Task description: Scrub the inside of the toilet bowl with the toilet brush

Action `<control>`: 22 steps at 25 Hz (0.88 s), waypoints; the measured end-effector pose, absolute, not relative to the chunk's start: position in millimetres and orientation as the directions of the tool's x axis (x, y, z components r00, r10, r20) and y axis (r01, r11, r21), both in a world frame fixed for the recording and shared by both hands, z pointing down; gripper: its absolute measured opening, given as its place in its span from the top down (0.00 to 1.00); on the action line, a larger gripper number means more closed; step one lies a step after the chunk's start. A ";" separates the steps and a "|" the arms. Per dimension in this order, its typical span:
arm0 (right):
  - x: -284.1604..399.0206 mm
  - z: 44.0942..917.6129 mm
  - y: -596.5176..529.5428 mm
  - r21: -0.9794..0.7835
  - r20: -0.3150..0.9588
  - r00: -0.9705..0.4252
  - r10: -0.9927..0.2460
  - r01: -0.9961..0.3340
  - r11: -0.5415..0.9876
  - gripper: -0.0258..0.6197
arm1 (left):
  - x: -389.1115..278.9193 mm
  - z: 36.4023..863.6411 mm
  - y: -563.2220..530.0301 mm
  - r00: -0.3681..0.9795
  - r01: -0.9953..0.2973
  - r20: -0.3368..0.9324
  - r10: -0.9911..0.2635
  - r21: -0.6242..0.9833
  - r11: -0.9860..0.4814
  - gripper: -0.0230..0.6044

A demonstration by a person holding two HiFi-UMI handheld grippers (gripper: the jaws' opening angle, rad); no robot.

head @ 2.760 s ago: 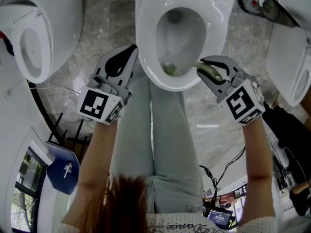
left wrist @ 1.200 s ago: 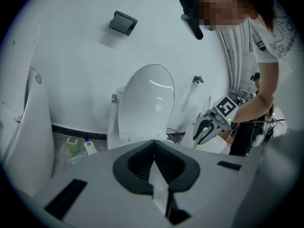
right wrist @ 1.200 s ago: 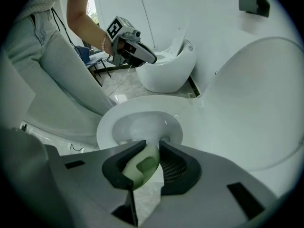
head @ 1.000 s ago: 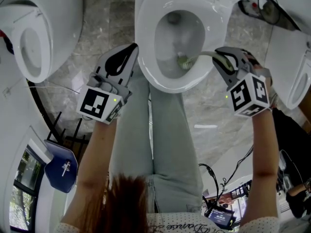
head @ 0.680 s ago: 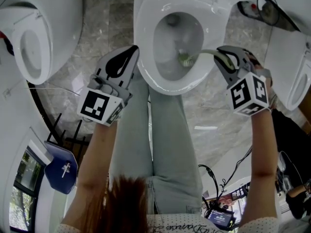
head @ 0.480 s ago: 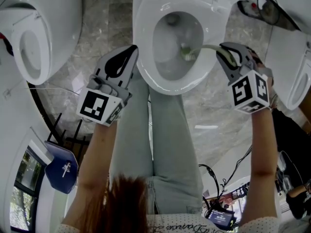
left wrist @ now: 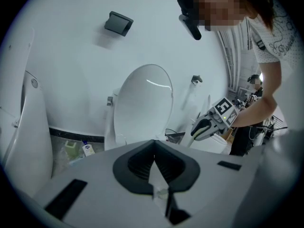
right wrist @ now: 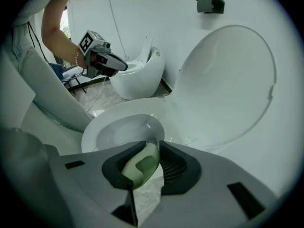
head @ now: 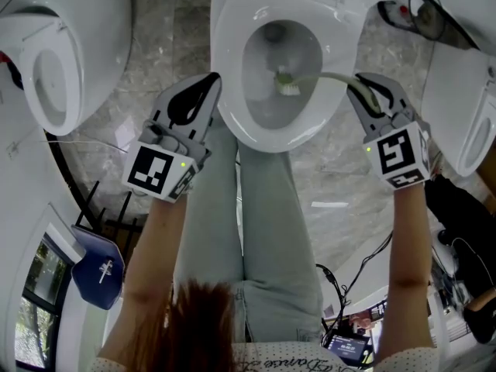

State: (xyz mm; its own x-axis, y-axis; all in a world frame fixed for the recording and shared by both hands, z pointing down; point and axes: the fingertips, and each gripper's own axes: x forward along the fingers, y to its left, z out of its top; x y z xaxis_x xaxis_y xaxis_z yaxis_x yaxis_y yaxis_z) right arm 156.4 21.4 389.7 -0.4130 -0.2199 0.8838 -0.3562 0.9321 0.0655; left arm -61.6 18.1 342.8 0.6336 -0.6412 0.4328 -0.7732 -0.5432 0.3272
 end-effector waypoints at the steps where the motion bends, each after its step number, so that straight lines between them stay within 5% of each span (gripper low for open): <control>1: 156.1 388.3 21.7 0.061 0.879 -0.418 -0.228 -0.375 0.925 0.81 | -61.6 341.6 17.5 0.634 -0.773 0.432 -0.641 0.325 -0.545 0.96; 22: 193.0 308.6 33.6 0.012 0.789 -0.414 -0.454 -0.729 0.685 0.80 | -49.2 242.8 -5.5 0.639 -0.766 0.403 -0.655 0.261 -0.587 0.96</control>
State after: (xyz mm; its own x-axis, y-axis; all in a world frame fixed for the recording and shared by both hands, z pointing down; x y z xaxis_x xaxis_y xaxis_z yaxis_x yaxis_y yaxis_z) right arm 193.0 33.6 308.6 -0.4139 -0.4540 0.7890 -0.7288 0.6847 0.0117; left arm -49.2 -5.5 242.8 0.6391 -0.6553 0.4027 -0.7663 -0.5871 0.2609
